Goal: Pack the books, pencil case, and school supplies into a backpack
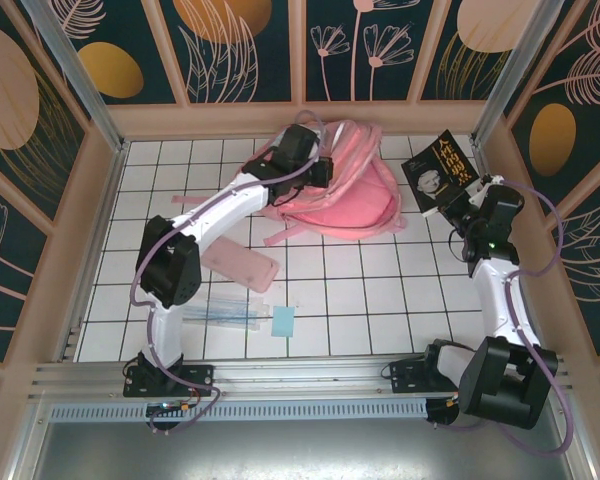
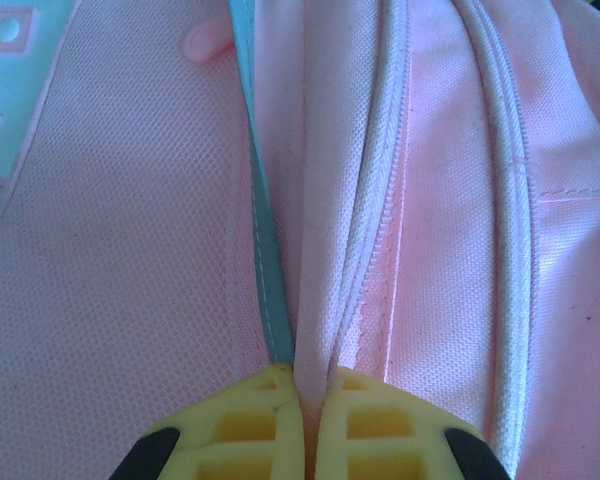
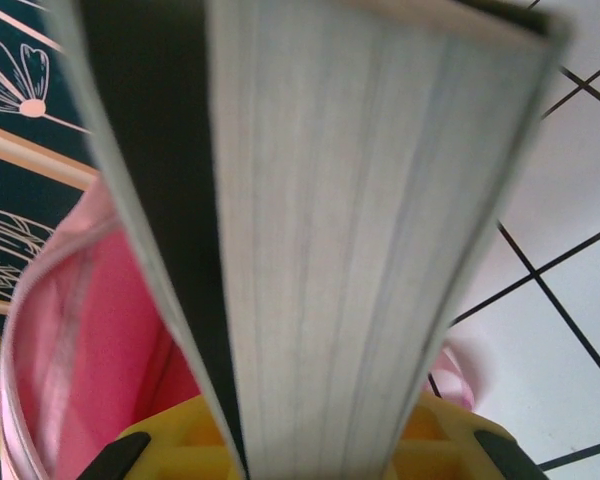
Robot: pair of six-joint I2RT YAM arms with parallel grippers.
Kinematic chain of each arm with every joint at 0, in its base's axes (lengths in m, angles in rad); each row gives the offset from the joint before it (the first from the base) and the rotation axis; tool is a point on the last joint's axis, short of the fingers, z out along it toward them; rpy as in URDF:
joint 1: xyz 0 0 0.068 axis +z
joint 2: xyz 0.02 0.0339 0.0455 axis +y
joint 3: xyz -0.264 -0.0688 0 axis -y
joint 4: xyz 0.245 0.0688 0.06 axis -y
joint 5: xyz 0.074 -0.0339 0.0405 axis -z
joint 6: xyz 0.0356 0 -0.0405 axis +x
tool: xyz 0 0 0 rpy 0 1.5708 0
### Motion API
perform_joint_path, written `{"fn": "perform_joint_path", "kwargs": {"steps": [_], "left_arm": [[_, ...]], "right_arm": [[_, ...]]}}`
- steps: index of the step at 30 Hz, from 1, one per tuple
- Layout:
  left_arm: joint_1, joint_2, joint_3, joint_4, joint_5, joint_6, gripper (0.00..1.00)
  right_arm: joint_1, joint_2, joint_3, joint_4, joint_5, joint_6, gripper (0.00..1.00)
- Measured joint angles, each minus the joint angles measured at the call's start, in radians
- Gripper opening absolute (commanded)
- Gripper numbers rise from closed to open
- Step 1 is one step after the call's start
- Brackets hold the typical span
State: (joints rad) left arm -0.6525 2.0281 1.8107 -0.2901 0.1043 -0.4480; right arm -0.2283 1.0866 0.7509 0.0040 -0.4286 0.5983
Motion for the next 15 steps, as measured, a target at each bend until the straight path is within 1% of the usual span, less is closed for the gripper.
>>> {"fn": "perform_joint_path", "kwargs": {"steps": [4,7,11,15], "left_arm": [[0.026,0.000,-0.008,0.030,0.060,-0.037,0.00],[0.028,0.000,-0.008,0.037,0.084,-0.056,0.00],[0.028,-0.001,-0.014,0.061,0.113,-0.080,0.00],[0.028,-0.014,-0.048,0.084,0.136,-0.100,0.00]], "right_arm": [[0.015,-0.019,-0.021,0.046,-0.065,0.047,0.00],[0.077,-0.007,-0.066,0.127,-0.113,0.104,0.00],[0.193,0.088,-0.115,0.255,-0.182,0.187,0.00],[0.249,0.222,-0.148,0.393,-0.251,0.269,0.00]]}}
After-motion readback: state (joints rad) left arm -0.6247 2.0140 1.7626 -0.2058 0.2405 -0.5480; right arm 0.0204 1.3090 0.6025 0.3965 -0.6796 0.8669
